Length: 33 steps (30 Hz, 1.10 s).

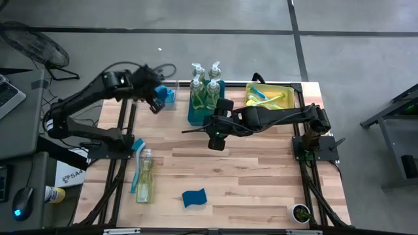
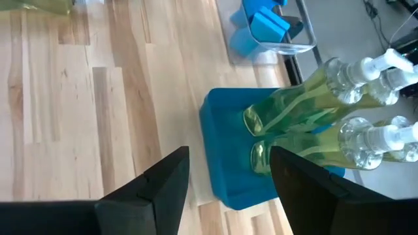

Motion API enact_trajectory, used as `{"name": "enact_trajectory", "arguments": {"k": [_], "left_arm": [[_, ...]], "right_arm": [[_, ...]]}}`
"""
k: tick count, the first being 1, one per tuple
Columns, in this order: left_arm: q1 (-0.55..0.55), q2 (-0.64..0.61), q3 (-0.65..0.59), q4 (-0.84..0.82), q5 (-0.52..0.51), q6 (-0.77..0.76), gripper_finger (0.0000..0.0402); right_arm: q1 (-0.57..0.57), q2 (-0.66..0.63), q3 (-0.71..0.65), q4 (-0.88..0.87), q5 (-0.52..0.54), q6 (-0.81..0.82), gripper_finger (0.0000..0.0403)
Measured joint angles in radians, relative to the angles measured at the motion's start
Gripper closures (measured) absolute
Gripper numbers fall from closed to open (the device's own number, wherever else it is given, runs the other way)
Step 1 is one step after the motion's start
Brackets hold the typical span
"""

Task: Pick & Place Kitchen Sink Supplies
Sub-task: Put the blue sponge into the transparent bin

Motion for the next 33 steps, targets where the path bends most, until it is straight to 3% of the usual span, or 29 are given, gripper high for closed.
{"name": "enact_trajectory", "arguments": {"k": [8,17,22,33], "left_arm": [[0.316,-0.001,0.000,0.021,0.087,0.221,0.0401],[0.582,0.038,-0.001,0.090,0.230,0.394,0.0401],[0.653,0.097,-0.002,0.094,0.246,0.427,0.0401],[0.651,0.194,-0.013,0.123,0.218,0.437,0.0401]], "right_arm": [[0.001,0.000,0.000,-0.006,-0.025,0.033,0.0196],[0.000,0.000,0.000,-0.002,-0.008,0.056,0.0196],[0.000,0.000,0.000,-0.002,0.001,0.087,0.0196],[0.000,0.000,0.000,-0.002,0.017,0.122,0.0196]]}}
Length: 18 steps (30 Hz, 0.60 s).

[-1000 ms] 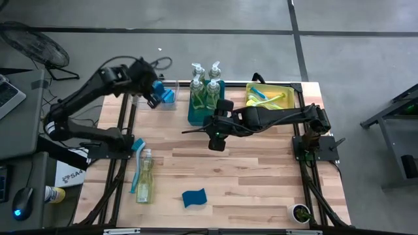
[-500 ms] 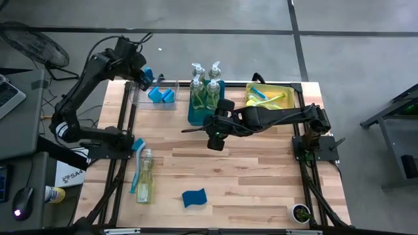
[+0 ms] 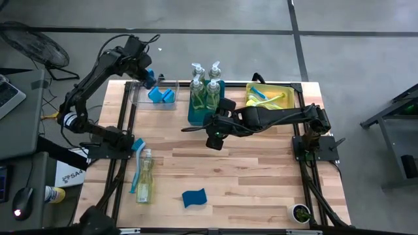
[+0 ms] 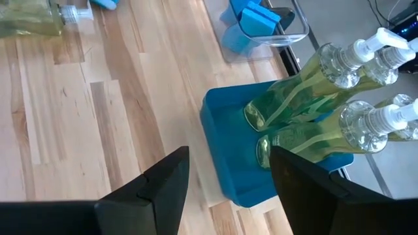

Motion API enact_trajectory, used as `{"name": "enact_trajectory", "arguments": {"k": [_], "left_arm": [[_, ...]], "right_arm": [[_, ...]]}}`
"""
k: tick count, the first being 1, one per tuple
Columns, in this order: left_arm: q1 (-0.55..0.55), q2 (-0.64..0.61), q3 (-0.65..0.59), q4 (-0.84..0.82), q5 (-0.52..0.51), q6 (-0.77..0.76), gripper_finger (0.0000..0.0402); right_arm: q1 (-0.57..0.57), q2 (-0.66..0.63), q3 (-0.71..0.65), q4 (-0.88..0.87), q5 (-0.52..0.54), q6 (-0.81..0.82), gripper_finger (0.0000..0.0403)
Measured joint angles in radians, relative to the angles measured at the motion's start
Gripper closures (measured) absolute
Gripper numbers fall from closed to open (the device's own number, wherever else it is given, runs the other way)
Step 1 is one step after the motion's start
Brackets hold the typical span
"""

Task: Pick & Place Kitchen Sink Supplies
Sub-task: Put the blue sponge into the transparent bin

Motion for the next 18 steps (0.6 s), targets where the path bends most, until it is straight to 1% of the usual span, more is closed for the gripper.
{"name": "enact_trajectory", "arguments": {"k": [8,18], "left_arm": [[0.000,-0.008,0.000,0.031,0.002,-0.003,0.0401],[-0.001,-0.065,0.000,0.042,0.124,-0.004,0.0401]], "right_arm": [[0.000,0.000,0.000,0.000,0.000,0.005,0.0196],[0.000,0.000,0.000,-0.001,0.000,0.002,0.0196]]}}
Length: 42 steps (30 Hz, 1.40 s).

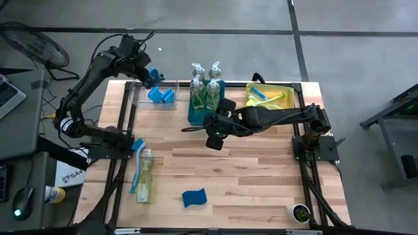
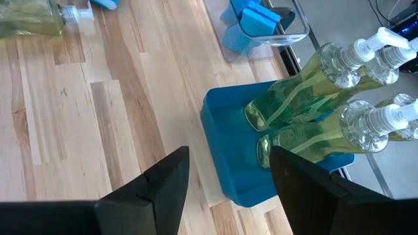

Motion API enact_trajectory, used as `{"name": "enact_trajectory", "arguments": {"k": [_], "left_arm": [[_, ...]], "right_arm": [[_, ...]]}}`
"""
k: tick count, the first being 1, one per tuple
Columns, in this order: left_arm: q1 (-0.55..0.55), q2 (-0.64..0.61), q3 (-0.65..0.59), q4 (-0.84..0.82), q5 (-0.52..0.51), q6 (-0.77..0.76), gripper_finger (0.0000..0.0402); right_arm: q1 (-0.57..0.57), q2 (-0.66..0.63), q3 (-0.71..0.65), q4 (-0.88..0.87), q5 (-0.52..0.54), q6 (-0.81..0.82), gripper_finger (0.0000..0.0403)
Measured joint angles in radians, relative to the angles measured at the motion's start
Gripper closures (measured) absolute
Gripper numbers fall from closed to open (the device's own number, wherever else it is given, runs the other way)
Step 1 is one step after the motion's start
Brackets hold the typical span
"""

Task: Pick & Place Kitchen Sink Supplies
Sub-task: Put the blue sponge into the transparent bin

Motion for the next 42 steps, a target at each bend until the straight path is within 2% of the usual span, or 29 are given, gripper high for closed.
{"name": "enact_trajectory", "arguments": {"k": [5,19,28,42], "left_arm": [[-0.013,0.001,0.000,-0.037,0.085,-0.022,0.0401],[-0.120,0.013,-0.009,-0.014,-0.068,-0.067,0.0401],[-0.119,0.015,-0.085,0.033,-0.065,-0.080,0.0401],[-0.118,0.045,-0.089,0.043,-0.050,-0.077,0.0401]], "right_arm": [[-0.002,0.000,0.000,0.000,0.000,-0.002,0.0196],[-0.002,0.000,-0.004,0.000,0.000,-0.004,0.0196],[-0.002,0.000,-0.004,0.000,-0.001,-0.002,0.0196],[-0.002,0.000,-0.004,0.000,0.000,-0.001,0.0196]]}}
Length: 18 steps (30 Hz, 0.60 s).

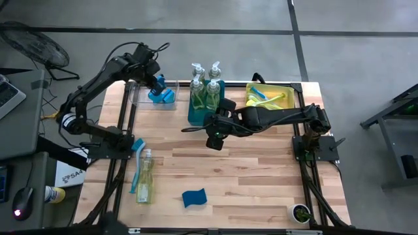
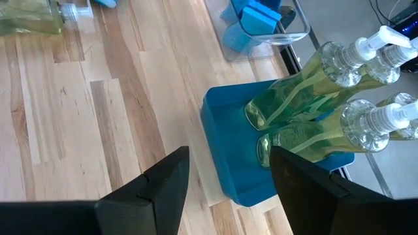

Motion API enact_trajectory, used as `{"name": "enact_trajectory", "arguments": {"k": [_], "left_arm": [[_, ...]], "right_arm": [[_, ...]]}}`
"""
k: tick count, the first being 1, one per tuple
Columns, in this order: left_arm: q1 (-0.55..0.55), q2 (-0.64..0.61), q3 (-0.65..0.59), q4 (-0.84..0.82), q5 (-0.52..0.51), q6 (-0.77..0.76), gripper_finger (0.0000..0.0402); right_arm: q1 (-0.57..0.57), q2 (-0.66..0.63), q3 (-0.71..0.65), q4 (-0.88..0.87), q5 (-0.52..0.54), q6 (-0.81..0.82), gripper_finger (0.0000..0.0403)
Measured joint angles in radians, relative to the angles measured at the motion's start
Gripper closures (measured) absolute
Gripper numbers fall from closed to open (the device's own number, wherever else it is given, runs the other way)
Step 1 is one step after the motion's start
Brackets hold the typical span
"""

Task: Pick & Place Kitchen Sink Supplies
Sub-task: Put the blue sponge into the transparent bin

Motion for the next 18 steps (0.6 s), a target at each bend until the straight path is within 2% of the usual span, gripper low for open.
{"name": "enact_trajectory", "arguments": {"k": [18], "left_arm": [[0.000,0.069,-0.001,0.030,-0.007,-0.006,0.0401]], "right_arm": [[0.000,0.000,0.000,0.000,0.000,0.000,0.0196]]}}
